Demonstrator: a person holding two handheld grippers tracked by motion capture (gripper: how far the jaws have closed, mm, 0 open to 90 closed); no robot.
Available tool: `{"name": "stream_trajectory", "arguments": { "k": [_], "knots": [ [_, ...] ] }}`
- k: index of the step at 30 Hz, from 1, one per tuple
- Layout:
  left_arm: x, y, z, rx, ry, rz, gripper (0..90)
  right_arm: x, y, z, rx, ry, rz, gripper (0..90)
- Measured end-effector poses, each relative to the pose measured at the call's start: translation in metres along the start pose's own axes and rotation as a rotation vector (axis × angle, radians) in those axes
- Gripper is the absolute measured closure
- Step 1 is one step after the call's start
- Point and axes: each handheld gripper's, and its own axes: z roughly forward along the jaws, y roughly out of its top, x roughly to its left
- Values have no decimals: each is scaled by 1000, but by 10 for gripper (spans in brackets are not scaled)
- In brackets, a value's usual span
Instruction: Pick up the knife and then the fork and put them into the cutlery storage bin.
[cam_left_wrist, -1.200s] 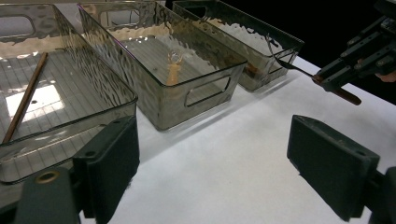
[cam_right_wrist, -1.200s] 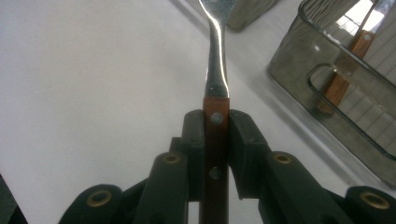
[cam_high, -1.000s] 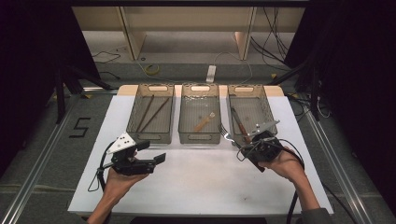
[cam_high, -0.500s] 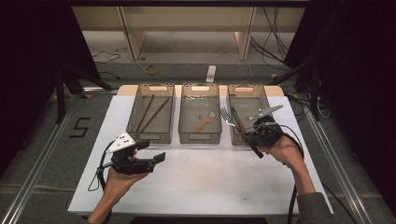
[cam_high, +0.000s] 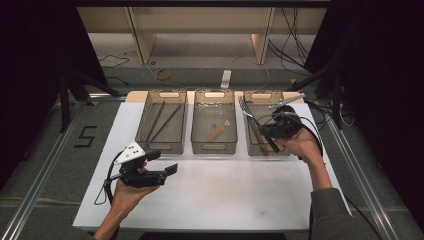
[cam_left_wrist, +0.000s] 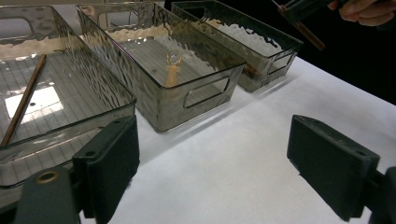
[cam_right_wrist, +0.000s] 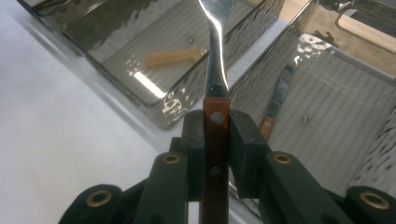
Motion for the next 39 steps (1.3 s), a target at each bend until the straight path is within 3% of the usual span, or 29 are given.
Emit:
{"name": "stream_trajectory", "arguments": {
  "k": [15,28,39],
  "knots": [
    [1,0,0,1,-1,-3,164,-19,21,8,-5,-32,67,776],
    [1,0,0,-2,-1,-2,164,-41,19,20,11,-75,152,776],
    [0,0,-1,-9,4,-5,163,-48,17,30,29,-98,178,776]
  ]
}}
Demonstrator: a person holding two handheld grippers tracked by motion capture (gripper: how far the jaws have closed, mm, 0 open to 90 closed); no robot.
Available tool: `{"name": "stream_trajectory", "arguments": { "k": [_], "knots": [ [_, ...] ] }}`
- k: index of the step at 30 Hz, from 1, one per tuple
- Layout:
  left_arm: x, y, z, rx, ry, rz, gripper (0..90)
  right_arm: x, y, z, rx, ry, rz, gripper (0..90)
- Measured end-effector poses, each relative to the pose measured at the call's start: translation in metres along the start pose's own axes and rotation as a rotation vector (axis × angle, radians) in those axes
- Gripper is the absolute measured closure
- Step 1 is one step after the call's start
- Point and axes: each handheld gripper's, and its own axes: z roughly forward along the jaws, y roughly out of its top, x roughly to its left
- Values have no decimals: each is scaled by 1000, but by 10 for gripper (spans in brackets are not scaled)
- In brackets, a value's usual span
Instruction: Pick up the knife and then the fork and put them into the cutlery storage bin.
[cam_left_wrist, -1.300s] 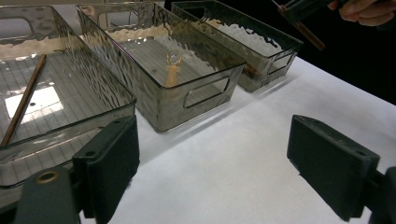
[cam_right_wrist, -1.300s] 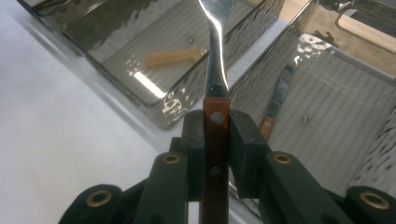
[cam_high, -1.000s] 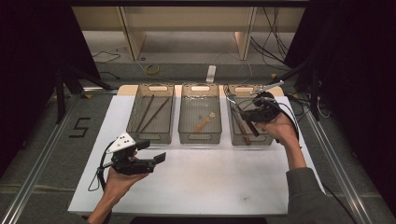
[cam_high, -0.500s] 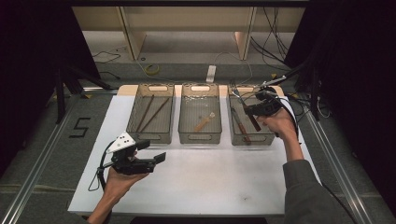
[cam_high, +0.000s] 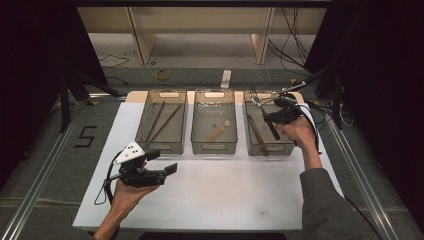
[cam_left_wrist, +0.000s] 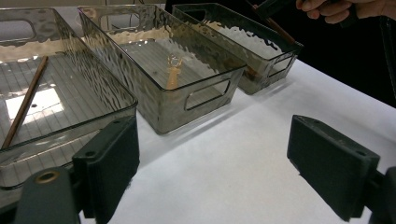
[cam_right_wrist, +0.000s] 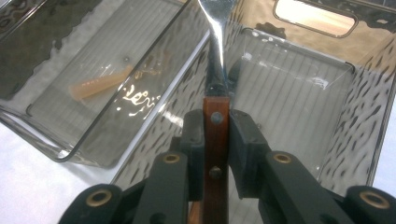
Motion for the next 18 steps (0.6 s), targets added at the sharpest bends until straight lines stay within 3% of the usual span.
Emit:
{"name": "stream_trajectory", "arguments": {
  "k": [18],
  "knots": [
    [-1,0,0,0,0,12,161,-4,-7,17,29,-22,42,776]
  ]
}}
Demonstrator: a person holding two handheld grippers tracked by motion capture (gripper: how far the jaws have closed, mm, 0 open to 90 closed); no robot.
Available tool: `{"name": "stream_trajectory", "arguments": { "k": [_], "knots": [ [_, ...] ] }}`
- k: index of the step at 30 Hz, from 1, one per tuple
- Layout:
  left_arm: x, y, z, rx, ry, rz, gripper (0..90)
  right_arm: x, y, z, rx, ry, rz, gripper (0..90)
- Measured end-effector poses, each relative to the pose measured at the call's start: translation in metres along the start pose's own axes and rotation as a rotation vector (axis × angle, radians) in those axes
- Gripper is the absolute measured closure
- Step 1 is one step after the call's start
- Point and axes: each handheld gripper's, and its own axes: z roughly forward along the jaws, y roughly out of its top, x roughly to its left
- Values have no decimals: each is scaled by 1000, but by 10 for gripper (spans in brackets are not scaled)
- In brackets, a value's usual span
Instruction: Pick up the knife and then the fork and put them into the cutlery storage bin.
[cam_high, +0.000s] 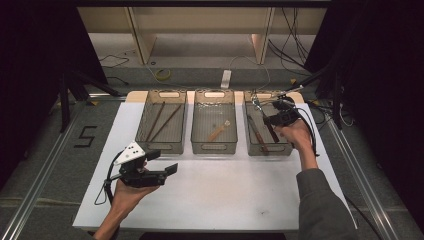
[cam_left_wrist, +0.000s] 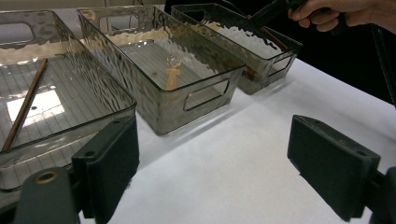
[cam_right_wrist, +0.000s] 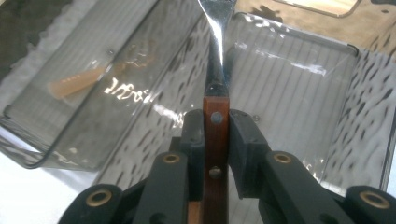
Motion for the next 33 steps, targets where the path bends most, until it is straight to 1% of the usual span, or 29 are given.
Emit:
{"name": "stream_trajectory", "arguments": {
  "k": [4,7,24,25,26,28,30,32,33],
  "knots": [
    [0,0,0,2,0,1,162,-2,-3,4,14,-6,6,775],
    [0,0,0,2,0,0,161,-3,-4,5,13,-6,12,775],
    [0,0,0,3,-1,-2,161,-1,-7,16,36,-14,28,773],
    [0,0,0,5,-2,-3,162,-1,-8,17,42,-18,26,772],
    [1,0,0,4,-1,-4,161,-1,-8,17,43,-26,35,769],
    [1,0,0,4,-2,-4,161,-2,-8,18,45,-28,50,745],
    [1,0,0,3,-2,-4,161,-2,-7,18,47,-8,61,633],
    [1,0,0,4,-1,-5,161,-1,-5,15,47,-9,54,603],
    [1,0,0,5,0,-5,161,0,-5,13,43,-9,42,590]
  ]
}}
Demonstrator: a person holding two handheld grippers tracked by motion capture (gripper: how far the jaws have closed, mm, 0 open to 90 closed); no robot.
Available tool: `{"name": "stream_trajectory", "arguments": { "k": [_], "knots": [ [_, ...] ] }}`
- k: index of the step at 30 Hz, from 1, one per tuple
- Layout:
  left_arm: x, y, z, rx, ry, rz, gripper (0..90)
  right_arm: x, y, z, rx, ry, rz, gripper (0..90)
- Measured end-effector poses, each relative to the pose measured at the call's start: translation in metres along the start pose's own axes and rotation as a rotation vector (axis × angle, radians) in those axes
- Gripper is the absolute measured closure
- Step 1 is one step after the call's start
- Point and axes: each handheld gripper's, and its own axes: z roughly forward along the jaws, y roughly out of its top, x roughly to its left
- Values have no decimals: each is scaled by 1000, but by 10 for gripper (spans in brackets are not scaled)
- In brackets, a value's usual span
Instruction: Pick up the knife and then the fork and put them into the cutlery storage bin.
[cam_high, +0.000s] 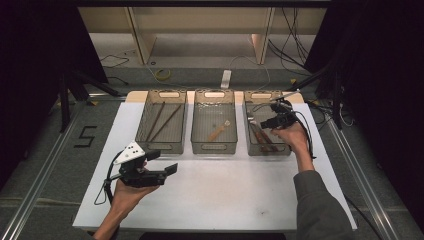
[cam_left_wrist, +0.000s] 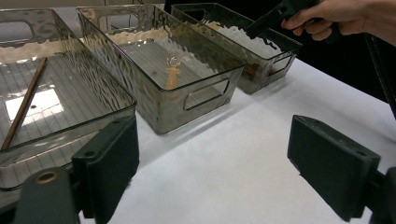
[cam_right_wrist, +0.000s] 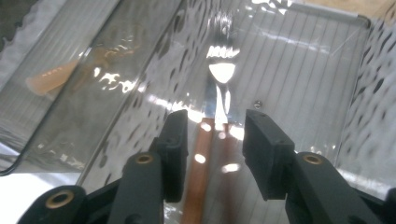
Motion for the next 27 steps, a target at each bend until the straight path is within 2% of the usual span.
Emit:
{"name": "stream_trajectory", "arguments": {
  "k": [8,13,23,27],
  "knots": [
    [0,0,0,2,-1,-1,162,8,-3,-12,-12,15,-39,497],
    [1,0,1,10,-5,-3,161,15,-6,-21,-46,19,-70,443],
    [1,-1,2,13,-7,-4,160,35,-19,-45,-133,96,-106,369],
    [1,-1,2,14,-7,-4,159,46,-28,-48,-153,107,-141,347]
  ]
}}
